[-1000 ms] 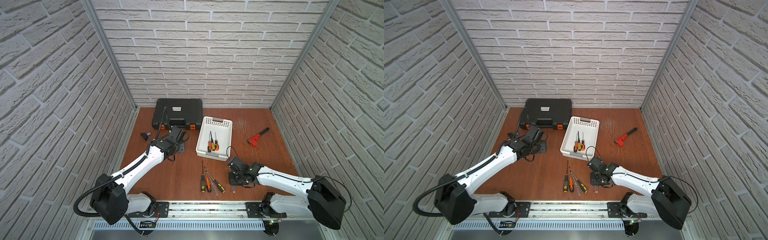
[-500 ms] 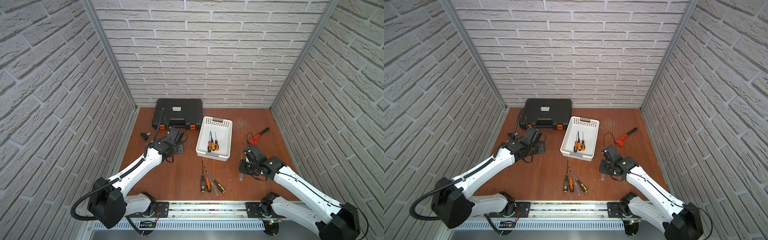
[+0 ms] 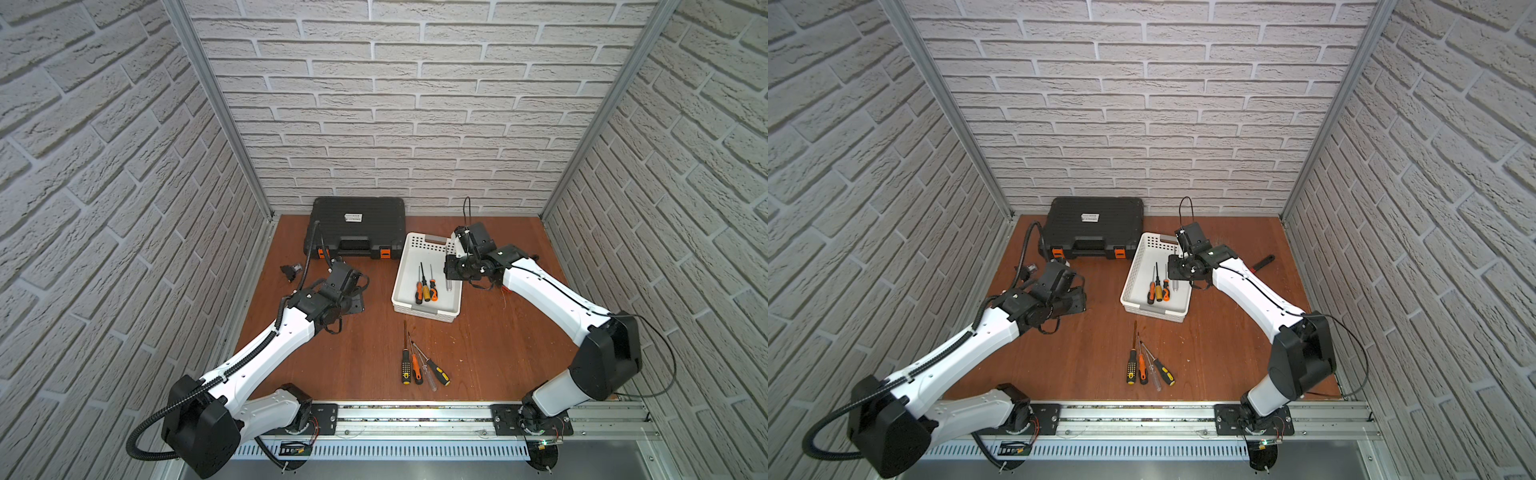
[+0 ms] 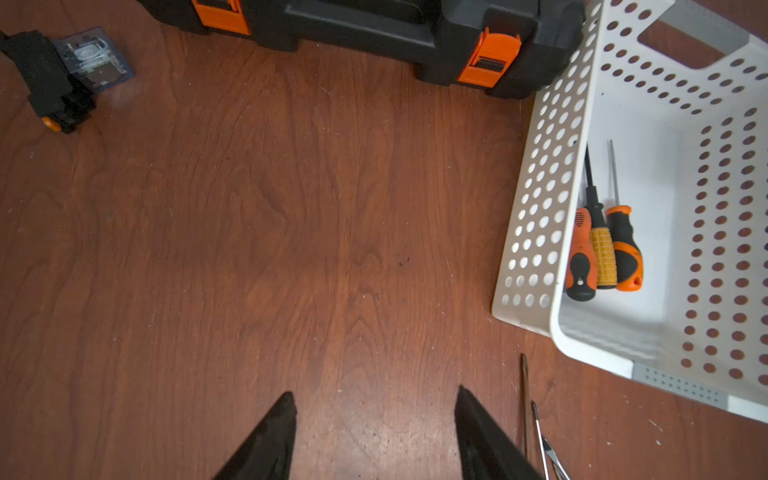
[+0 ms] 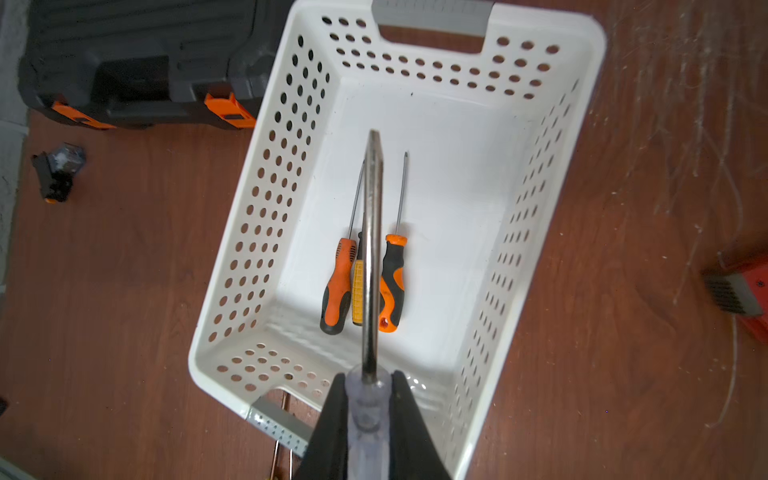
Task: Put the screwdriver in the bin
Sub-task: 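Carry the clear-handled screwdriver into the white bin with the right gripper, then open the right gripper to release the clear screwdriver in the bin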
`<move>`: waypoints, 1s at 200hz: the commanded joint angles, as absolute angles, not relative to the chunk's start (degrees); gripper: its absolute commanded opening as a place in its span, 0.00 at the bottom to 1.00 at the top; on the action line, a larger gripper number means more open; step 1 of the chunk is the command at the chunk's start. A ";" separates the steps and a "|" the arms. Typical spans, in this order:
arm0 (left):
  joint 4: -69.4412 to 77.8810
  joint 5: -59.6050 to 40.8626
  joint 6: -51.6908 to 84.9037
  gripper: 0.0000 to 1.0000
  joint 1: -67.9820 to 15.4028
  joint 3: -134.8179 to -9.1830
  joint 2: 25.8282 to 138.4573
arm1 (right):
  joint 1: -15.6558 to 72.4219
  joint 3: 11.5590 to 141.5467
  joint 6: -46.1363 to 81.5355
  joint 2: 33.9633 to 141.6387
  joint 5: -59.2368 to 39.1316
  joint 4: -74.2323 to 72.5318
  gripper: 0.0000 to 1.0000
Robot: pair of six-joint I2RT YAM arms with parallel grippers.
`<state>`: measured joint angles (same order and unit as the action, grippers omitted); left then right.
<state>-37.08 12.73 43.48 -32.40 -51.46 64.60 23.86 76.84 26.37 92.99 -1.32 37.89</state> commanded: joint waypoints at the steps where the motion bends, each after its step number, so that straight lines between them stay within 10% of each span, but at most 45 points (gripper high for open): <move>1: -37.97 13.27 44.71 0.62 -32.01 -50.14 62.77 | 23.30 77.67 24.70 97.79 -2.19 35.10 0.06; 200: -36.34 12.70 45.18 0.62 -31.73 -47.42 62.04 | 23.03 77.17 27.68 111.29 -1.38 32.26 0.14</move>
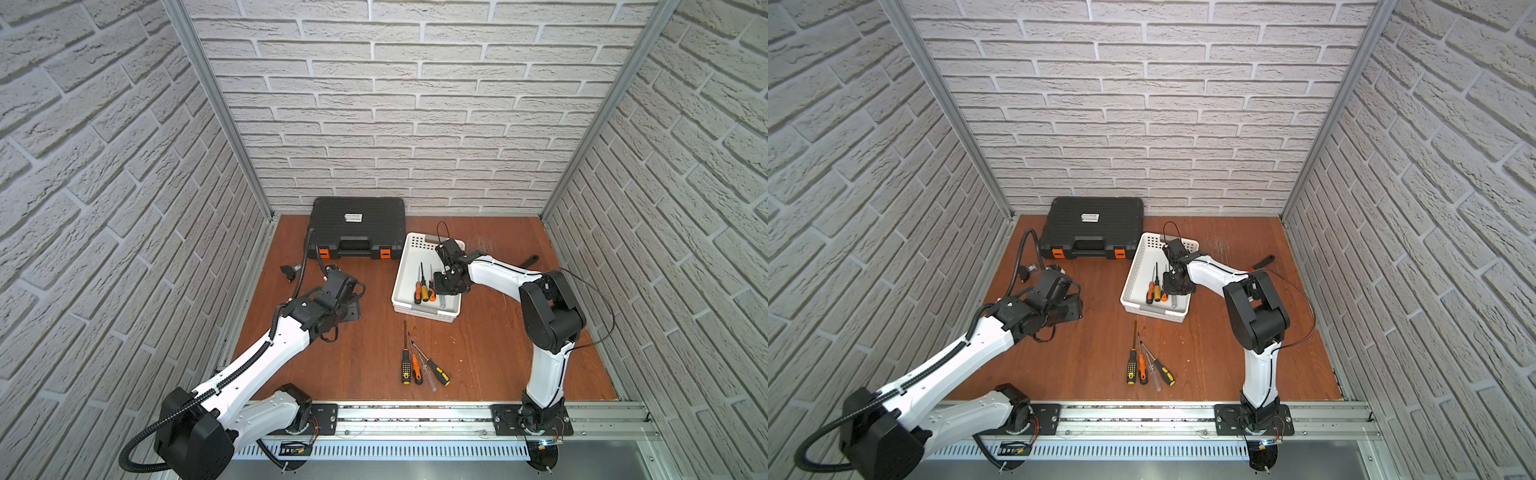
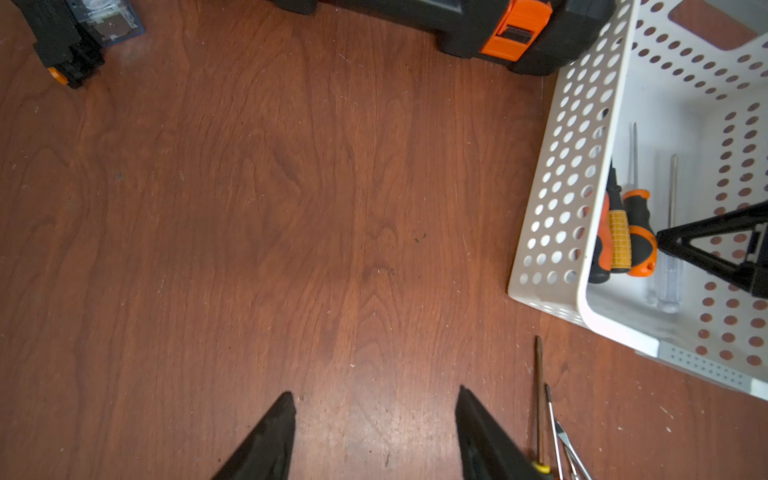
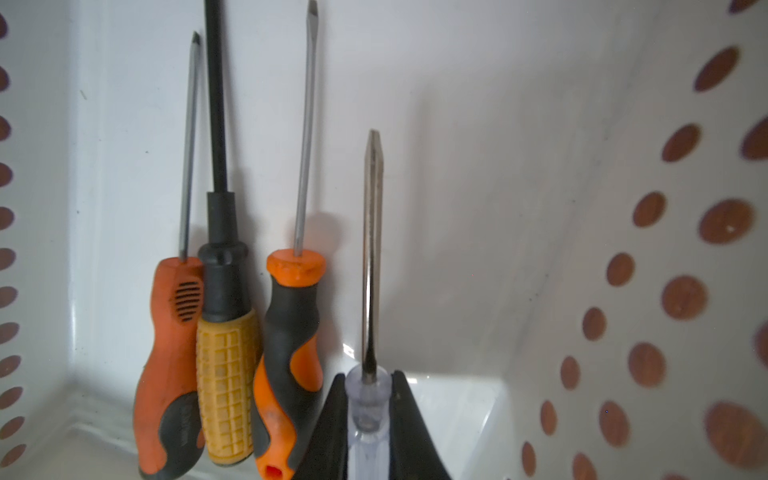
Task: Put the screwdriver in the bin
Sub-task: 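Open the right gripper to release the clear screwdriver in the bin, then reach the left gripper to the black-yellow screwdriver and grasp its handle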
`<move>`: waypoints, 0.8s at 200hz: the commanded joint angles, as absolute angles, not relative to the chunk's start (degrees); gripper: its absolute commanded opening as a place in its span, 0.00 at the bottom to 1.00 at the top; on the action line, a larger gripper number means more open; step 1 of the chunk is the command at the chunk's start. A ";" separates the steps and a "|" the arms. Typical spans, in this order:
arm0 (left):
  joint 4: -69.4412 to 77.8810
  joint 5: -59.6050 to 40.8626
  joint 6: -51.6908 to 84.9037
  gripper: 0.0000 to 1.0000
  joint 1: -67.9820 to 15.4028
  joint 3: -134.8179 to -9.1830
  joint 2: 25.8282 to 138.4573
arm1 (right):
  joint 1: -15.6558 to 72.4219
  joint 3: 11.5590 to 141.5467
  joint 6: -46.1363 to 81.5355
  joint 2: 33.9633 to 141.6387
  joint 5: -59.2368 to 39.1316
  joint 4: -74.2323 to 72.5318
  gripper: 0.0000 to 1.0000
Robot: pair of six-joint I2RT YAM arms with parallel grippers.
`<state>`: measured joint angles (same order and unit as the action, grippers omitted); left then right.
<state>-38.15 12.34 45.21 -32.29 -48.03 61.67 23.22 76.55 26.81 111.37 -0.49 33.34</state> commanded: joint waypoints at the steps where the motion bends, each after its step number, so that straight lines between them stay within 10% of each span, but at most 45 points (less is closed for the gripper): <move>1: -36.32 12.68 45.22 0.62 -31.73 -47.40 62.09 | 23.03 77.17 27.68 111.28 -1.39 32.26 0.14; 34: -36.37 11.78 45.18 0.63 -31.66 -47.91 62.75 | 23.07 77.07 27.21 110.03 -1.17 32.39 0.33; 160: -31.13 -3.05 47.74 0.55 -43.31 -48.34 73.87 | 26.84 74.89 21.74 89.99 -1.85 33.80 0.35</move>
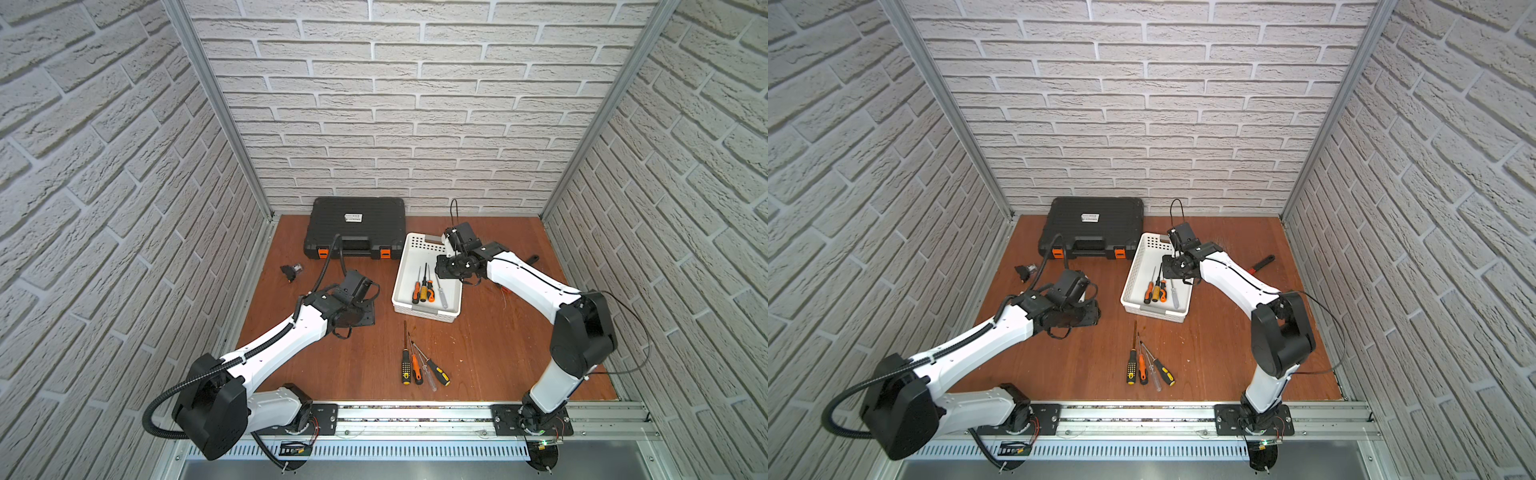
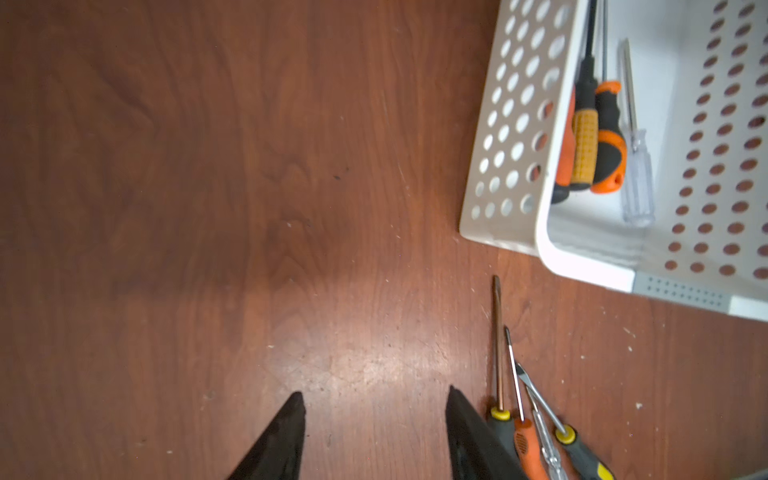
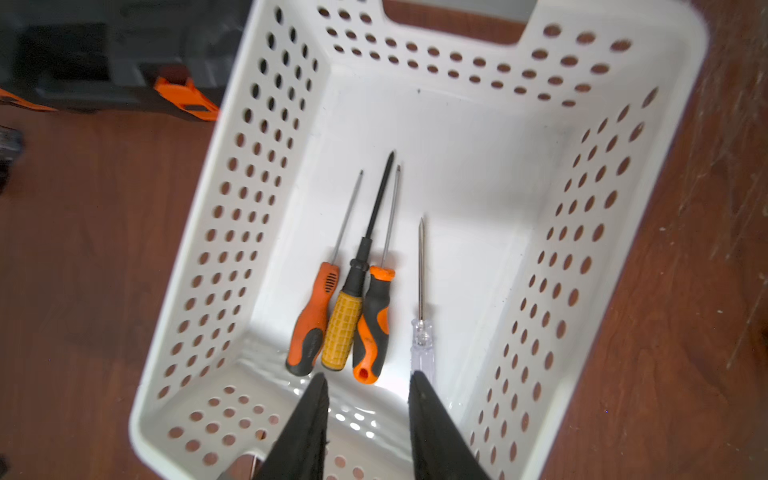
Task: Put the screwdriver in the bin
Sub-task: 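Reach the left gripper to the black-yellow screwdriver and grasp its handle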
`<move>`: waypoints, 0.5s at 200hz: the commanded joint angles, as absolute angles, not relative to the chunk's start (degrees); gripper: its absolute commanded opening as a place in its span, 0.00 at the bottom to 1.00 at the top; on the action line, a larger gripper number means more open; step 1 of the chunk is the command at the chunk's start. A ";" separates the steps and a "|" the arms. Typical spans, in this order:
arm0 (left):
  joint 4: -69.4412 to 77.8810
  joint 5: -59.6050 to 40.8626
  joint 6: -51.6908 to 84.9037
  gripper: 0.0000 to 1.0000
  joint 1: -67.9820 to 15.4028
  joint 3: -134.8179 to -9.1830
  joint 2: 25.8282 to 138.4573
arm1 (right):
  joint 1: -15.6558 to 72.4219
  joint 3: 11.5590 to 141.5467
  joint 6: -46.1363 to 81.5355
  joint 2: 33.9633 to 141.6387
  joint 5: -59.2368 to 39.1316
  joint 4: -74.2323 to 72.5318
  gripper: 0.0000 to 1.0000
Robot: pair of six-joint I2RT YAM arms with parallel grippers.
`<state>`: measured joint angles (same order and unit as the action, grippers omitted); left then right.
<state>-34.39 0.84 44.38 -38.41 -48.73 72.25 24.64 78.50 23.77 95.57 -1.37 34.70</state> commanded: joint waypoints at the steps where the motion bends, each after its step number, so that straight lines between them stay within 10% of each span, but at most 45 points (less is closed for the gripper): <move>1: -30.94 -3.11 47.95 0.55 -43.76 -48.25 73.98 | 26.95 74.71 21.68 89.77 -1.85 33.73 0.35; 100: -27.64 -3.45 61.22 0.56 -61.88 -47.01 83.66 | 34.65 61.60 26.10 76.36 -0.89 32.35 0.36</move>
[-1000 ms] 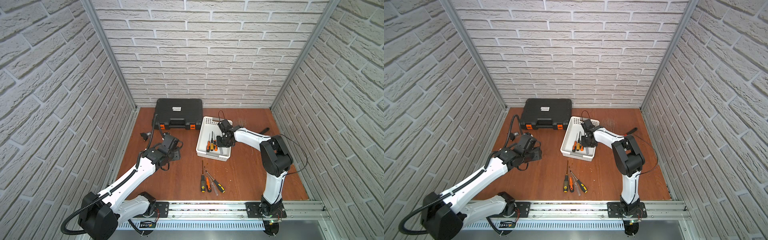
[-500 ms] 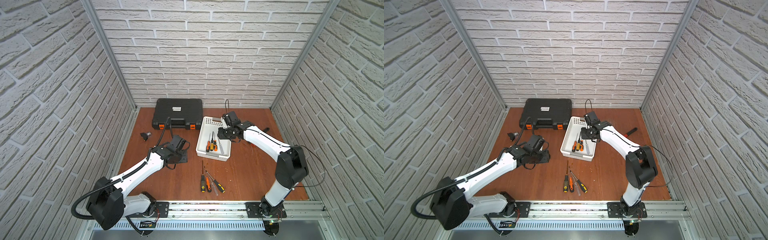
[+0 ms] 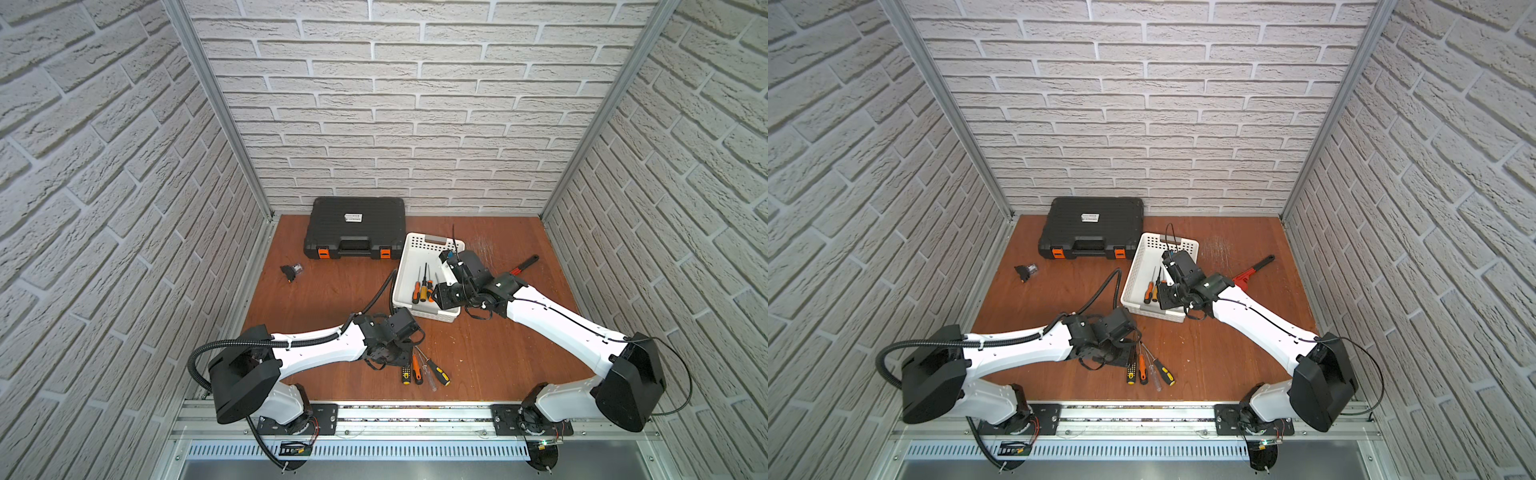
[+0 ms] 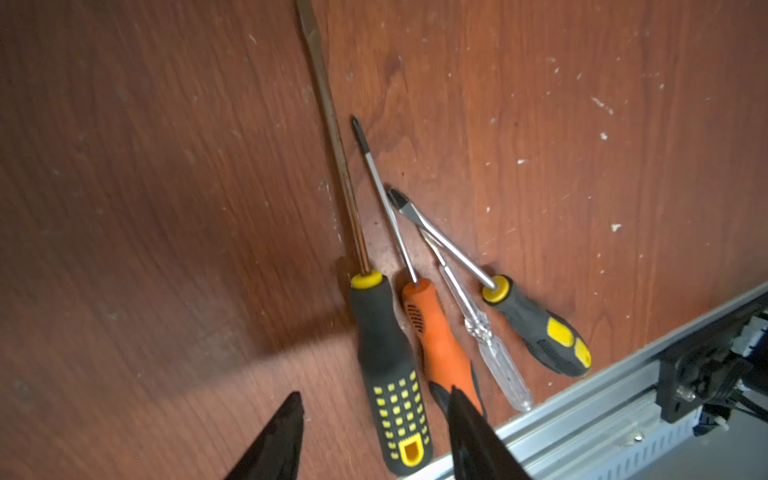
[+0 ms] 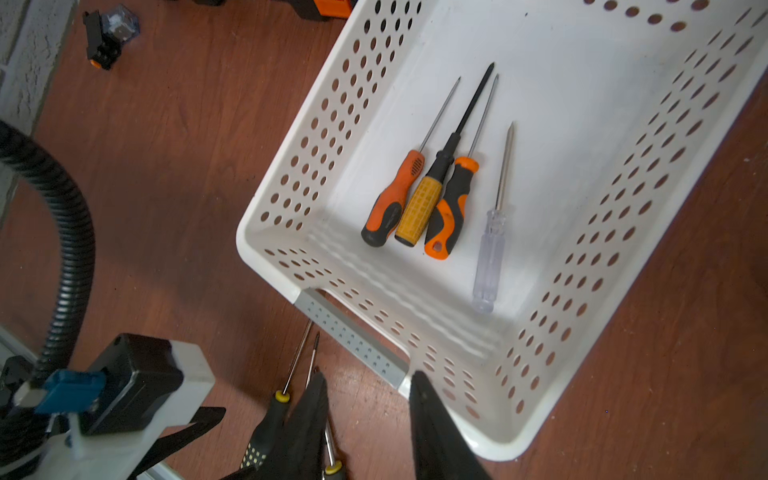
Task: Put the screwdriver in the bin
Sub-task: 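Reach the left gripper to the black-yellow screwdriver and grasp its handle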
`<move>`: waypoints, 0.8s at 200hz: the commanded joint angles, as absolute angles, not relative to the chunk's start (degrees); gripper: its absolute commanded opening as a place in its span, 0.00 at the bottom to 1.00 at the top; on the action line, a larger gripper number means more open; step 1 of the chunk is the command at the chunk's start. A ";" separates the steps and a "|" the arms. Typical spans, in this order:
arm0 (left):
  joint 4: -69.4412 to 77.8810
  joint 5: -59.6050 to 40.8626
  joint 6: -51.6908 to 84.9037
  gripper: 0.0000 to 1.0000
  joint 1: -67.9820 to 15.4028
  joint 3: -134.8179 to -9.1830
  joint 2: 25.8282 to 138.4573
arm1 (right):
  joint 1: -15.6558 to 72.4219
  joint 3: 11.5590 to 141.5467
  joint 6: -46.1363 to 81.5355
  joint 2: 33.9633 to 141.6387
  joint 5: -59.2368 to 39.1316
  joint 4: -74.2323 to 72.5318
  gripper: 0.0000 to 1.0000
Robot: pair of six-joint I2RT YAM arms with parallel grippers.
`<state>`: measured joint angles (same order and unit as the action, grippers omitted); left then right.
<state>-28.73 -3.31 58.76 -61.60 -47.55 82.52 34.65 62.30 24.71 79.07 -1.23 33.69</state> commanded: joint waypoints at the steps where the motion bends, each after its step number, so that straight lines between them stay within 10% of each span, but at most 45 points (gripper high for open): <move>1: -27.71 -3.44 61.19 0.56 -61.92 -47.02 83.76 | 34.68 61.52 26.10 76.37 -0.93 32.34 0.36; 160: -37.68 -0.70 60.97 0.47 -63.67 -53.09 93.90 | 35.02 56.45 27.51 73.17 -1.76 29.75 0.35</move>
<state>-33.04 -3.03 60.27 -62.85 -52.38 93.08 34.72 57.52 26.68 74.98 -1.39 32.14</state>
